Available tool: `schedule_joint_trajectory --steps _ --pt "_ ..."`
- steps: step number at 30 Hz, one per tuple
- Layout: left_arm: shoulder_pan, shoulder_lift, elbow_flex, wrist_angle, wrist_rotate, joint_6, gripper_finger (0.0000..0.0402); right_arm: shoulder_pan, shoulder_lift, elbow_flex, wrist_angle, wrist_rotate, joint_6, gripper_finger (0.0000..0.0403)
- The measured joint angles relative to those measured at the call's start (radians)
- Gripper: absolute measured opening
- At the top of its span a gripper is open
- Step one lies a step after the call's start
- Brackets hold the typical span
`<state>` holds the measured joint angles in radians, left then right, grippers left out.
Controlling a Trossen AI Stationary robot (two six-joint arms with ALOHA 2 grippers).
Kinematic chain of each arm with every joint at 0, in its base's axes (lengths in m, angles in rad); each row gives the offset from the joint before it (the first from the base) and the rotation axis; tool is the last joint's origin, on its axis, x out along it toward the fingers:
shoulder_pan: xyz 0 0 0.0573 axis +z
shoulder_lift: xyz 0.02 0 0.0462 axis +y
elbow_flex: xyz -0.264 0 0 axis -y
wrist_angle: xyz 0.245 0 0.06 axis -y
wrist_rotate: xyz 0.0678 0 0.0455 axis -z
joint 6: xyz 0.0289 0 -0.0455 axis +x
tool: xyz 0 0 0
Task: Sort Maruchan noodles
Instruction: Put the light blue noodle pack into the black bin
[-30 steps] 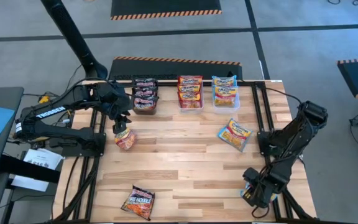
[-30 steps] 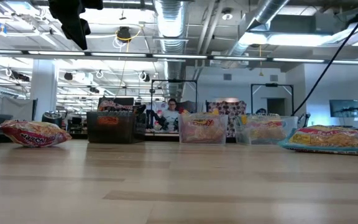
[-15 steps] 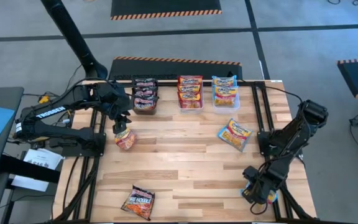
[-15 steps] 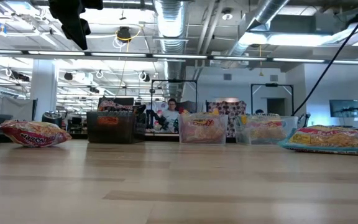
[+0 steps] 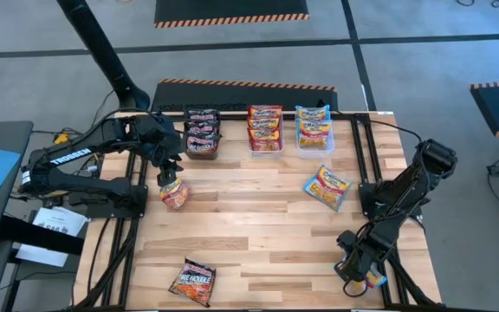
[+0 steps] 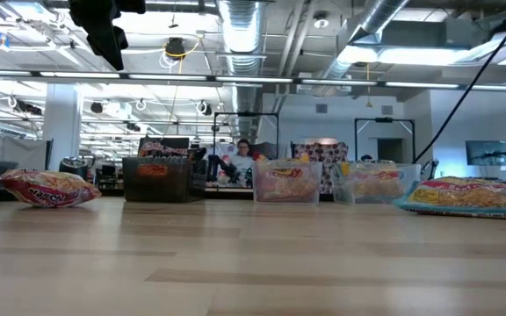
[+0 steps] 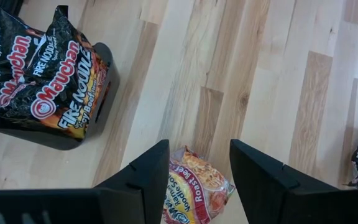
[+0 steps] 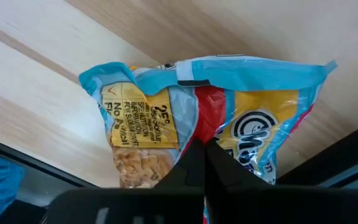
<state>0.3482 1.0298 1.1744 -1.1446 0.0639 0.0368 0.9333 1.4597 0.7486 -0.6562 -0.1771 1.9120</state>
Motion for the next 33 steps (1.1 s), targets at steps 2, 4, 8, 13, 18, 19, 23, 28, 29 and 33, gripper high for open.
schedule_joint_trajectory --steps 2,4,8,13,18,19,23,28,29,33 --pt "0.0 0.0 0.0 0.0 0.0 0.0 0.0155 0.0 0.0 0.0 0.0 0.002 -0.001 0.001" --pt "0.0 0.0 0.0 0.0 0.0 0.0 0.0155 0.0 0.0 0.0 0.004 0.002 -0.016 0.0009" --pt "0.0 0.0 0.0 0.0 0.0 0.0 0.0155 0.0 0.002 0.011 0.006 0.009 -0.061 0.0005" --pt "0.0 0.0 0.0 0.0 0.0 0.0 0.0155 -0.006 0.002 0.014 0.012 0.021 -0.065 0.0004" --pt "0.0 0.0 0.0 0.0 0.0 0.0 0.0155 -0.078 0.003 0.014 0.034 0.025 -0.117 0.0003" --pt "0.0 0.0 0.0 0.0 0.0 0.0 0.0155 -0.098 0.003 0.014 0.039 0.025 -0.137 0.0003" --pt "0.0 0.0 0.0 0.0 0.0 0.0 0.0155 -0.186 0.003 0.014 0.048 0.026 -0.235 0.0003" --pt "0.0 0.0 0.0 0.0 0.0 0.004 0.0155 -0.302 0.003 0.014 0.048 0.026 -0.367 0.0003" --pt "0.0 0.0 0.0 0.0 0.0 0.006 0.0155 -0.327 0.003 0.014 0.048 0.026 -0.396 0.0003" --pt "0.0 0.0 0.0 0.0 0.0 0.007 0.0155 -0.425 0.003 0.014 0.052 0.028 -0.513 0.0003"
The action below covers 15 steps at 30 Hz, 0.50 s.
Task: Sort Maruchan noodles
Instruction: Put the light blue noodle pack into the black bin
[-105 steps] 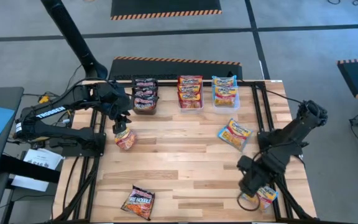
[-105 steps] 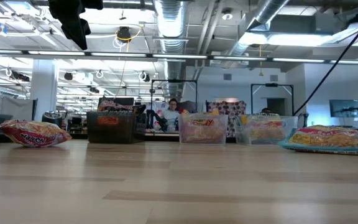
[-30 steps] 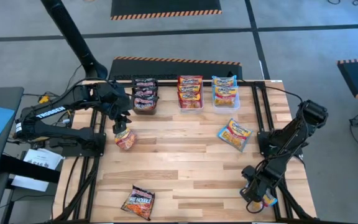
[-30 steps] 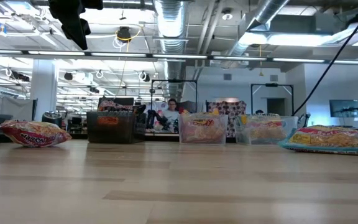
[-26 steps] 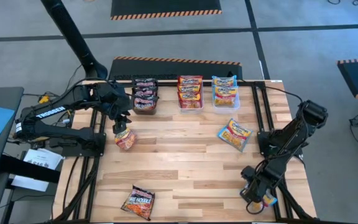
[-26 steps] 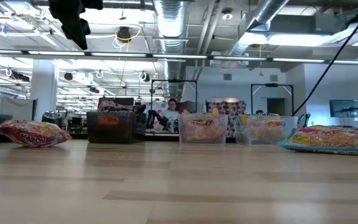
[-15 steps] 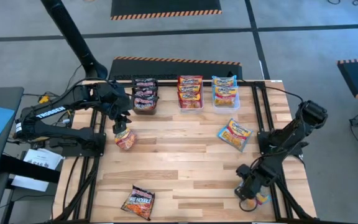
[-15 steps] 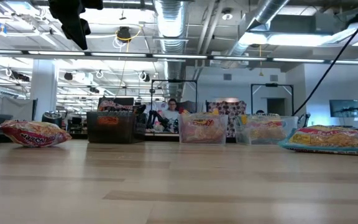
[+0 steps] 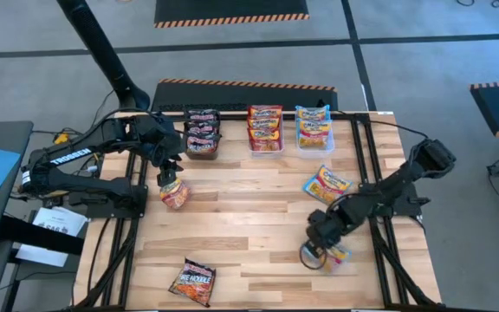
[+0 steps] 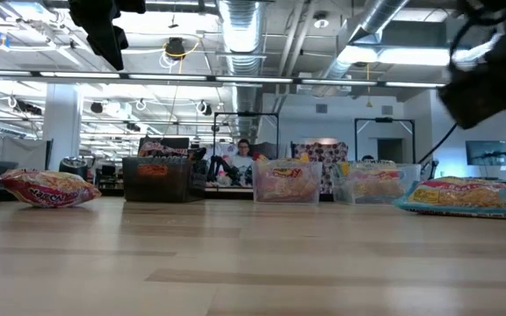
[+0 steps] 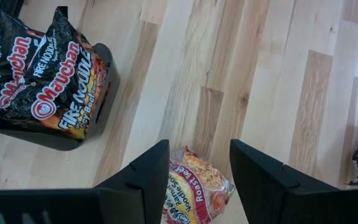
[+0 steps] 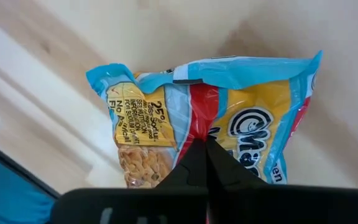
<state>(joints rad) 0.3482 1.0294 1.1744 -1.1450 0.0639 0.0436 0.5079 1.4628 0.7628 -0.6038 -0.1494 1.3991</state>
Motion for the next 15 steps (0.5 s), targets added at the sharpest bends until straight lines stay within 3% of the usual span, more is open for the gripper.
schedule_joint_trajectory --steps 8,15 --pt "0.0 0.0 0.0 0.0 0.0 0.0 0.0155 -0.174 0.0 0.0 0.013 0.001 -0.219 0.0004" --pt "0.0 0.0 0.0 0.0 0.0 0.0 0.0155 -0.22 -0.008 0.014 0.03 -0.035 -0.279 0.0015"
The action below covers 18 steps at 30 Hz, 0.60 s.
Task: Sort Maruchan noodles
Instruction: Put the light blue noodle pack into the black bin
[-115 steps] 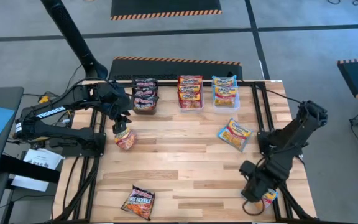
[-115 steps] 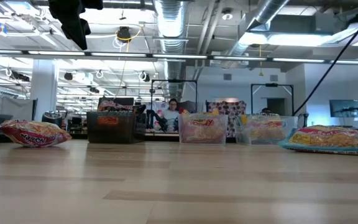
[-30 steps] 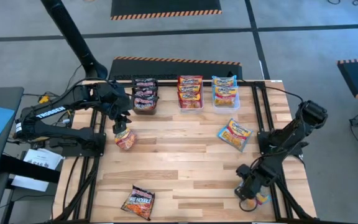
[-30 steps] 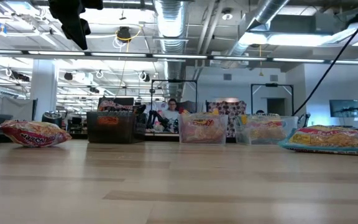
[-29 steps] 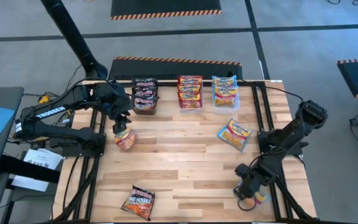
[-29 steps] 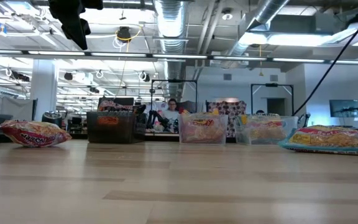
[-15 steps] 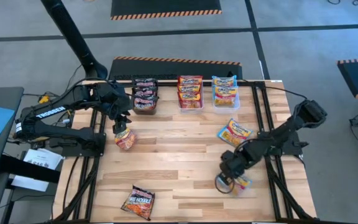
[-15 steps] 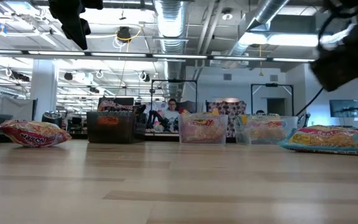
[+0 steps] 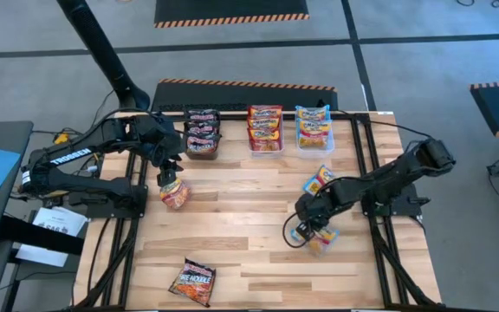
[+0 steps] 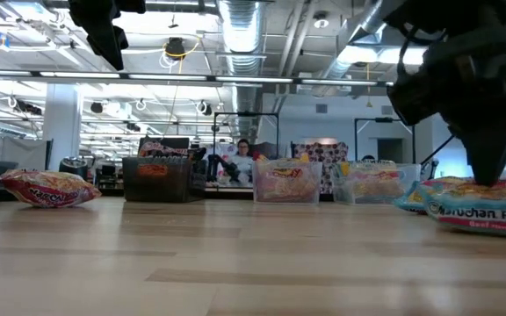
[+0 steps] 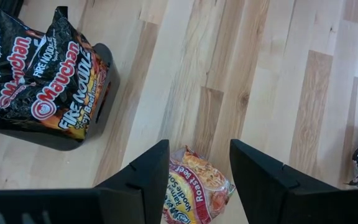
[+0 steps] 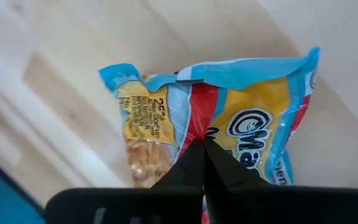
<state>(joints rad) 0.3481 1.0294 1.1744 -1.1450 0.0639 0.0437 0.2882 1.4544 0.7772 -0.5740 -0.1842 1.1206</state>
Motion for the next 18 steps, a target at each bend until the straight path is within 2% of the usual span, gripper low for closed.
schedule_joint_trajectory --steps 10,18 --pt "0.0 0.0 0.0 0.0 0.0 -0.001 0.0155 0.006 -0.001 0.098 -0.104 -0.02 -0.078 0.0016" --pt "0.0 0.0 0.0 0.0 0.0 -0.002 0.0155 0.002 0.005 0.102 -0.157 -0.013 -0.083 0.0021"
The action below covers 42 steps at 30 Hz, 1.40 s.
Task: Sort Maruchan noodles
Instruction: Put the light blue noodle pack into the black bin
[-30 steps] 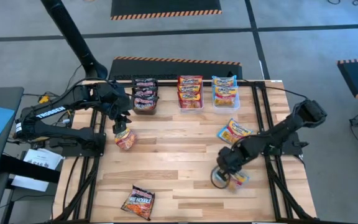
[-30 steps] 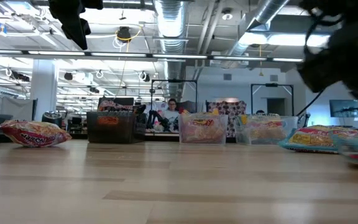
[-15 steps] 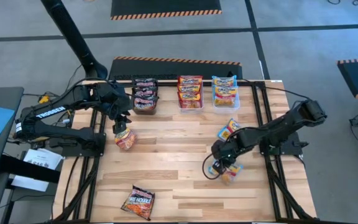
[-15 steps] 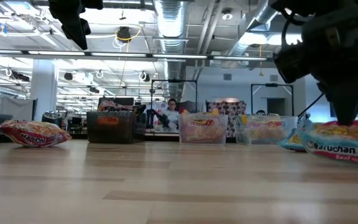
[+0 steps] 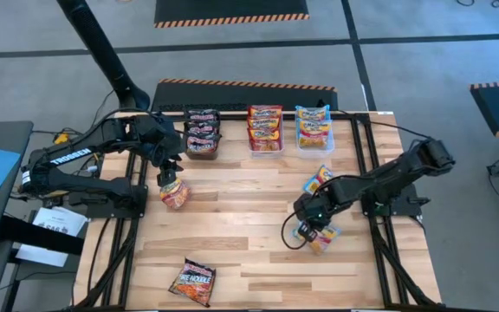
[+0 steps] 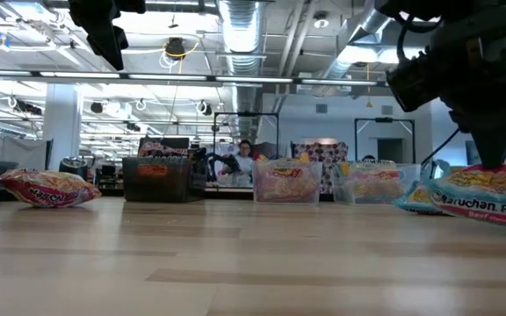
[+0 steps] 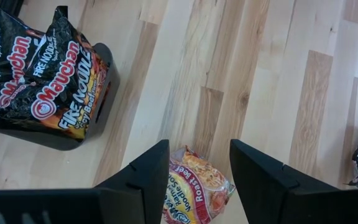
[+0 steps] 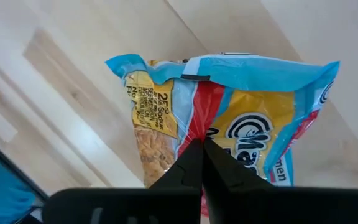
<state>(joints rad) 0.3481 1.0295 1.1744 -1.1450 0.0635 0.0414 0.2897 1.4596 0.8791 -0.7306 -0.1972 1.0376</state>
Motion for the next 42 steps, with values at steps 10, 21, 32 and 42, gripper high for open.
schedule_joint_trajectory --steps 10,21,32,42 --pt "0.0 0.0 0.0 0.0 0.0 -0.001 0.0155 -0.005 0.002 0.0 -0.011 0.008 -0.071 0.0065" --pt "0.0 0.0 0.0 0.0 0.0 -0.001 0.0155 0.009 0.002 0.0 -0.029 -0.039 -0.013 0.0198" --pt "0.0 0.0 0.0 0.0 0.0 -0.001 0.0155 0.065 0.112 0.005 -0.006 -0.006 0.079 0.0265" --pt "0.0 0.004 0.001 0.0 0.0 -0.002 0.0155 0.067 0.234 0.019 0.049 -0.092 0.136 0.025"
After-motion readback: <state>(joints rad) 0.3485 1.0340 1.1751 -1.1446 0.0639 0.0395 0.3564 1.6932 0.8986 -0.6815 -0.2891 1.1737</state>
